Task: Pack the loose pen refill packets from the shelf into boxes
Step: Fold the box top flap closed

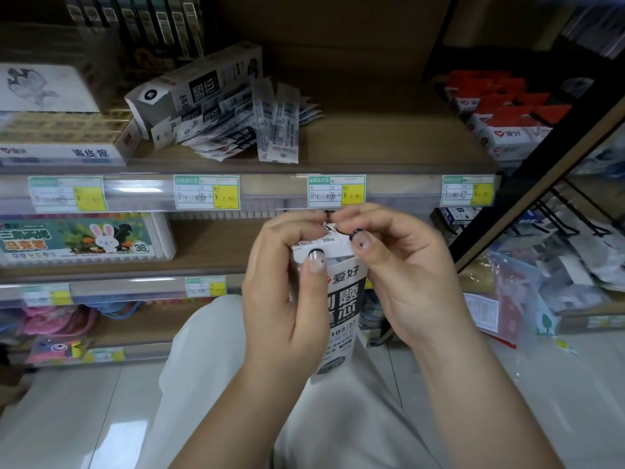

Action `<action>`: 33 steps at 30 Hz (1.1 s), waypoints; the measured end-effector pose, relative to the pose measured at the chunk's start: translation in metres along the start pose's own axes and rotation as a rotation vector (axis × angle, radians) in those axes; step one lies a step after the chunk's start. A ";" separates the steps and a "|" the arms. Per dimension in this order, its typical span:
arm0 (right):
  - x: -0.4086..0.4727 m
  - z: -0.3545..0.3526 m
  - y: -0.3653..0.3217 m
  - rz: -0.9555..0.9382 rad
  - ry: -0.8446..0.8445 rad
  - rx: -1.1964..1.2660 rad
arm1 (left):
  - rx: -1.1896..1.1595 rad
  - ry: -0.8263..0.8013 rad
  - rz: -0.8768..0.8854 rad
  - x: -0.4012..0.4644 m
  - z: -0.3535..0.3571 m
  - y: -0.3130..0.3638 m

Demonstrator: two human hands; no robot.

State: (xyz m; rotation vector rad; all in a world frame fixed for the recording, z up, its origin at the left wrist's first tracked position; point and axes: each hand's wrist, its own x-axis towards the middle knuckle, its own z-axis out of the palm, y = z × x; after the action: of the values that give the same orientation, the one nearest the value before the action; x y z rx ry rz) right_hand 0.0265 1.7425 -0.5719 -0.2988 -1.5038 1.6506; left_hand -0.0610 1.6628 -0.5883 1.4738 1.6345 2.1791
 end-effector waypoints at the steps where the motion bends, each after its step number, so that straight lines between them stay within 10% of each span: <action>1: 0.001 0.000 0.000 -0.010 0.001 -0.009 | 0.013 0.002 0.002 0.000 0.001 0.000; 11: -0.002 -0.003 -0.009 -0.068 -0.048 -0.235 | 0.217 -0.088 0.154 0.000 -0.020 -0.007; 33: -0.017 0.013 -0.009 -0.117 -0.027 -0.311 | -0.100 0.031 -0.230 0.007 -0.020 0.010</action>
State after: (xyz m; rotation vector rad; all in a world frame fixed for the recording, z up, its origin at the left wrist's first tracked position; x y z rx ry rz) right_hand 0.0320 1.7206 -0.5666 -0.3501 -1.7657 1.3329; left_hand -0.0738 1.6473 -0.5759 1.1679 1.5890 2.1318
